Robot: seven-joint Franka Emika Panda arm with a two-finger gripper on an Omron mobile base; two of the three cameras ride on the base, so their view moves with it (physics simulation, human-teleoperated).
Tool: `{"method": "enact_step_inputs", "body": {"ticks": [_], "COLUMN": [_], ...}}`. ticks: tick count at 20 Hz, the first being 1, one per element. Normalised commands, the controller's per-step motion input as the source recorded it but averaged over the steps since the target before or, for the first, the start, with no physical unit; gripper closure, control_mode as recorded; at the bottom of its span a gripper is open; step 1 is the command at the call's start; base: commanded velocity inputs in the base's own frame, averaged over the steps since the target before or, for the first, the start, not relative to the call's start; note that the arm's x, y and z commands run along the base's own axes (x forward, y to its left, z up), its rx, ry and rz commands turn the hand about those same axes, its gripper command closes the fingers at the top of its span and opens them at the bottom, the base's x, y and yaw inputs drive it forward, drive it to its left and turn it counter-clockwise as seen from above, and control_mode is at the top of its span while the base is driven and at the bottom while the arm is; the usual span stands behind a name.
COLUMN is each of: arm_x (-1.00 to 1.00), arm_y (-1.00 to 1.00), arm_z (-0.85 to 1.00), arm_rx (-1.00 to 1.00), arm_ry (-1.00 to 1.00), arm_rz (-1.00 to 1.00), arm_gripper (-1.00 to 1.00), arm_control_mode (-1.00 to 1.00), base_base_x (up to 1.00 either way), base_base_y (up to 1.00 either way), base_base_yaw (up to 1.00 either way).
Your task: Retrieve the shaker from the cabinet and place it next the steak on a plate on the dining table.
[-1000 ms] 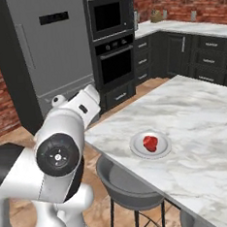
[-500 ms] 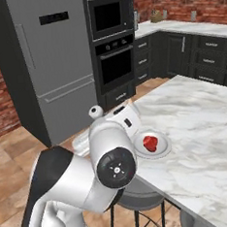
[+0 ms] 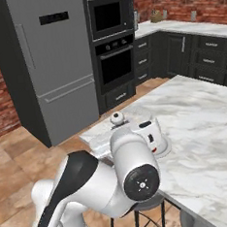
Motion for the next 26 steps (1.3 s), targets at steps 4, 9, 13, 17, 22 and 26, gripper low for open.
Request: {"method": "enact_step_inputs", "body": {"ticks": [4,9,13,17,22,26], "arm_x": [0.39,0.24,0.04,0.07,0.31,0.44], "arm_y": [-0.36,-0.36,-0.31,-0.1,-0.02,-0.08], "arm_z": [-0.01,-0.07,-0.26,-0.42,-0.44,-0.38], "arm_rx": [0.26,0.14,0.03,0.0,0.0,0.0], "arm_ry": [0.12,0.05,-0.01,-0.1,-0.08,0.0], "arm_rz": [-0.11,-0.04,0.0,0.08,0.14,0.14], "arm_gripper": [1.0,1.0,1.0,1.0,1.0,1.0], "arm_control_mode": [-1.0,-1.0,-1.0,-1.0,-1.0,-1.0], "base_base_x": [0.0,0.0,0.0,0.0,0.0,0.0], "base_base_y": [0.0,0.0,0.0,0.0,0.0,0.0], "base_base_yaw": [0.0,0.0,0.0,0.0,0.0,0.0]}}
